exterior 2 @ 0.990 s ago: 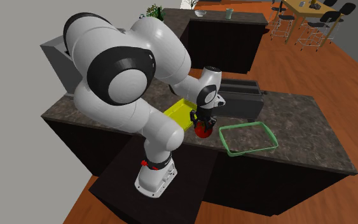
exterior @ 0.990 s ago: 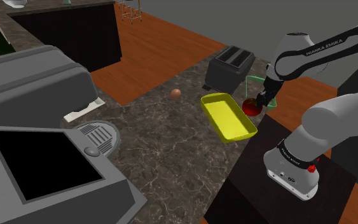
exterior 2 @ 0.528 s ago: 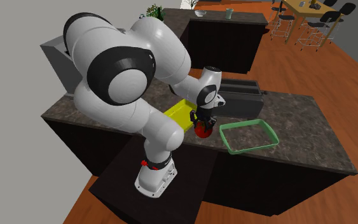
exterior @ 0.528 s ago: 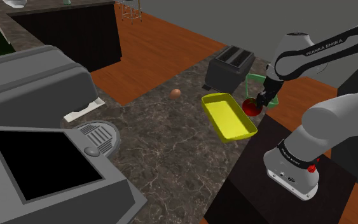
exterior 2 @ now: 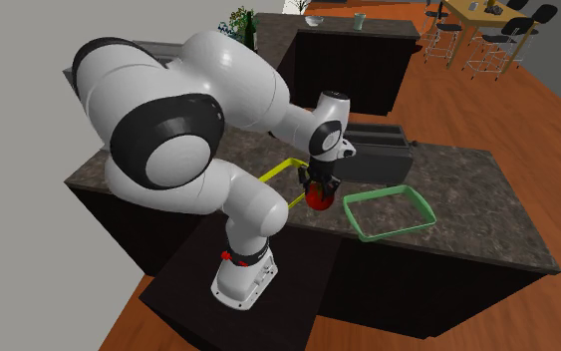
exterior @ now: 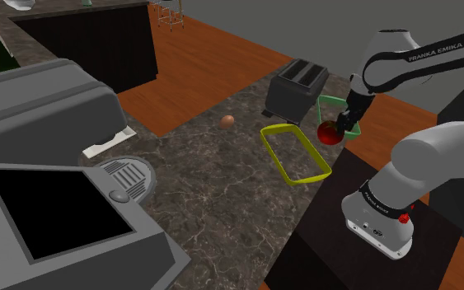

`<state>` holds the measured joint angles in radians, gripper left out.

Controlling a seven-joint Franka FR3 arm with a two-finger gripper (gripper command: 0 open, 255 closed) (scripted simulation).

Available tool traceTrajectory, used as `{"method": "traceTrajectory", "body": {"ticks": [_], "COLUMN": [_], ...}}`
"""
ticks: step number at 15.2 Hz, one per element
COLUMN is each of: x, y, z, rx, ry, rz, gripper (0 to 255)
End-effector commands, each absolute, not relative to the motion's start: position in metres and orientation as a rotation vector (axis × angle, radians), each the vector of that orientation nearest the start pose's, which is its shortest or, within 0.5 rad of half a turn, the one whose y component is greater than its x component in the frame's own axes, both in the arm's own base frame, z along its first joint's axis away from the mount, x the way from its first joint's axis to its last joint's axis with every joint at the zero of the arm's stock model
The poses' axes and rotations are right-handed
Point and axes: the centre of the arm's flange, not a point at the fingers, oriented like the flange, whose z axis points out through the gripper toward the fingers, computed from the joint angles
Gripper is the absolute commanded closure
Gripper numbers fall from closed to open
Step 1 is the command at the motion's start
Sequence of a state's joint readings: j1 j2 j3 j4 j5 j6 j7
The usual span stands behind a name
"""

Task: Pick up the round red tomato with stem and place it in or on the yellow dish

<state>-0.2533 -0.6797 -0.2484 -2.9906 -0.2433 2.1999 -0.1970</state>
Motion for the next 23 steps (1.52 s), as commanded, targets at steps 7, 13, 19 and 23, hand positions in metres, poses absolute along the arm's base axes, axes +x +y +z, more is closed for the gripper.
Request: {"method": "traceTrajectory", "body": {"ticks": [7,13,19,23], "x": [0.251,0.251,0.258,0.267], "y": [-0.126,-0.126,-0.089,-0.038], "z": [0.356,0.387,0.41,0.423], "rx": [-3.128,-3.128,-3.128,-3.128], "ry": [0.135,0.135,0.135,0.135], "rz": [0.184,0.184,0.184,0.184], "gripper": [255,255,255,255]}}
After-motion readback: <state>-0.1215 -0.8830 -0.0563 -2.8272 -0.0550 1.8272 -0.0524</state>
